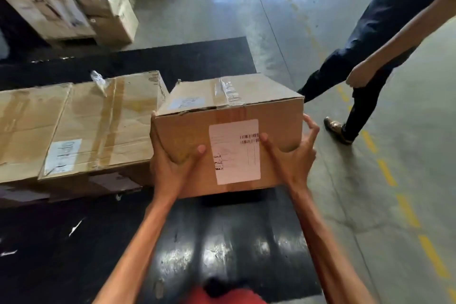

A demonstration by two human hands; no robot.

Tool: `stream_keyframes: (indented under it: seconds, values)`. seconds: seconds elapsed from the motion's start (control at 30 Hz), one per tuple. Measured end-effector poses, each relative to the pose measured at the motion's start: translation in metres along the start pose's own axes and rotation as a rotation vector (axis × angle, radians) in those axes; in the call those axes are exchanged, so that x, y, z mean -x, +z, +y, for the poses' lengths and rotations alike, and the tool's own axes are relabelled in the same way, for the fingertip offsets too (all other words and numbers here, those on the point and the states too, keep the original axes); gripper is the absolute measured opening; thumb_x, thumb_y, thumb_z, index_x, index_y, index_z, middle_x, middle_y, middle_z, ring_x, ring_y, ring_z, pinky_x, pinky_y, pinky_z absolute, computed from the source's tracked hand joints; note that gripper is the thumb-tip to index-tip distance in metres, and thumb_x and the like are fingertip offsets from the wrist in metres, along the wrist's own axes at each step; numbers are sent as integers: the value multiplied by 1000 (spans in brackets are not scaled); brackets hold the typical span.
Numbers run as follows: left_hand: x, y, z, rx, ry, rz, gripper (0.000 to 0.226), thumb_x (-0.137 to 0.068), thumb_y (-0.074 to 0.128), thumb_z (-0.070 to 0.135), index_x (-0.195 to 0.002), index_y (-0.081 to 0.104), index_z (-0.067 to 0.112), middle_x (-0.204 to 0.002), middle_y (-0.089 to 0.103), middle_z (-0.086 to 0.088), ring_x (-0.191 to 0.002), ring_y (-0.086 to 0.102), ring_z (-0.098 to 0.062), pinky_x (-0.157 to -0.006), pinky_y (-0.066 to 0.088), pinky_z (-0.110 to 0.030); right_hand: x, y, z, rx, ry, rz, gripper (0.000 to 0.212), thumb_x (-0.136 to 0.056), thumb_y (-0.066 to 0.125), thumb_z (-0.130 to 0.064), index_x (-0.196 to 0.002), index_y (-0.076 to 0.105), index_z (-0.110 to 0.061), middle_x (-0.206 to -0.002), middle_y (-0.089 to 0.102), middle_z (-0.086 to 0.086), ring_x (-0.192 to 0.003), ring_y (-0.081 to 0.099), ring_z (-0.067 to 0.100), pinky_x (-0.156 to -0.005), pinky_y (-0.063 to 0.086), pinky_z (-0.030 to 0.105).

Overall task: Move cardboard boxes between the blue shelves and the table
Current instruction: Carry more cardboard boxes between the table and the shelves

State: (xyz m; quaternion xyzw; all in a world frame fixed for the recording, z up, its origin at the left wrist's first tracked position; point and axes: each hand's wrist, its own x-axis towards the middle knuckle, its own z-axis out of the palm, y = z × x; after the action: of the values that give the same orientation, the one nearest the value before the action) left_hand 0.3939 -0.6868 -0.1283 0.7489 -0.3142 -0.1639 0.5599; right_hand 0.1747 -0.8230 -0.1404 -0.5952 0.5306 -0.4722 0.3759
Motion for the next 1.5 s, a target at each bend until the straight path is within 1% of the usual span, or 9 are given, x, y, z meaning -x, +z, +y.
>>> stream_keyframes:
  seconds: [0.17,0.3,0.43,0.73,0.87,1.07,1.2,1.3,1.5]
  values:
    - [3,-10,55,-124,210,196,127,-58,65,92,-157,-6,57,-142,49,23,-115,65,-28,-94,44,-36,3,-11,-46,64,-253,51,112,-77,63,-84,-158,-10,-58,-121,67,-7,-85,63,-5,-82,40,3]
    - [-6,-39,93,-135,360,286,119,-65,67,87,-158,-2,57,-156,46,17,-125,61,-21,-101,43,-33,-3,-11,-85,80,-407,87,107,-78,54,-90,-162,0,-52,-125,67,6,-93,53,-7,-84,36,-6]
    - [-4,-79,127,-165,461,370,113,-69,62,88,-158,1,56,-153,52,4,-113,57,-8,-94,43,-27,1,0,-132,38,-445,75,114,-68,52,-98,-161,1,-54,-133,69,5,-98,69,15,-93,52,27]
    - [56,-207,149,-245,468,639,126,-60,73,82,-159,0,54,-143,59,-8,-109,58,-14,-93,46,-34,71,49,-220,-205,-639,-104,122,-63,73,-85,-160,3,-58,-131,56,-20,-101,58,-6,-91,38,-3]
    - [118,-266,137,-320,404,824,127,-58,72,82,-159,1,53,-136,63,-15,-105,56,-15,-91,44,-36,129,80,-245,-293,-694,-300,125,-60,69,-93,-161,5,-56,-131,58,-18,-101,67,3,-95,56,27]
    - [238,-338,113,-448,243,1227,124,-59,61,95,-161,8,48,-146,59,-14,-114,68,-37,-92,55,-48,241,130,-284,-424,-804,-640,127,-59,71,-93,-163,10,-51,-149,60,-1,-115,68,11,-97,55,29]
    - [322,-365,117,-574,207,1463,119,-64,64,89,-162,13,44,-149,49,13,-119,64,-19,-94,48,-27,326,136,-304,-524,-868,-874,122,-59,63,-97,-158,4,-60,-156,50,-6,-124,56,7,-101,46,30]
    - [387,-375,122,-648,231,1587,118,-70,71,80,-163,15,36,-155,28,39,-137,42,9,-108,38,-22,385,128,-312,-620,-882,-1006,121,-60,63,-97,-160,8,-57,-150,41,-28,-123,48,-8,-103,42,22]
    - [510,-352,145,-745,35,1844,119,-68,73,81,-163,15,39,-157,49,1,-135,56,-17,-104,45,-20,487,81,-318,-810,-859,-1331,122,-64,70,-92,-163,14,-49,-151,32,-48,-130,46,-19,-106,30,-1]
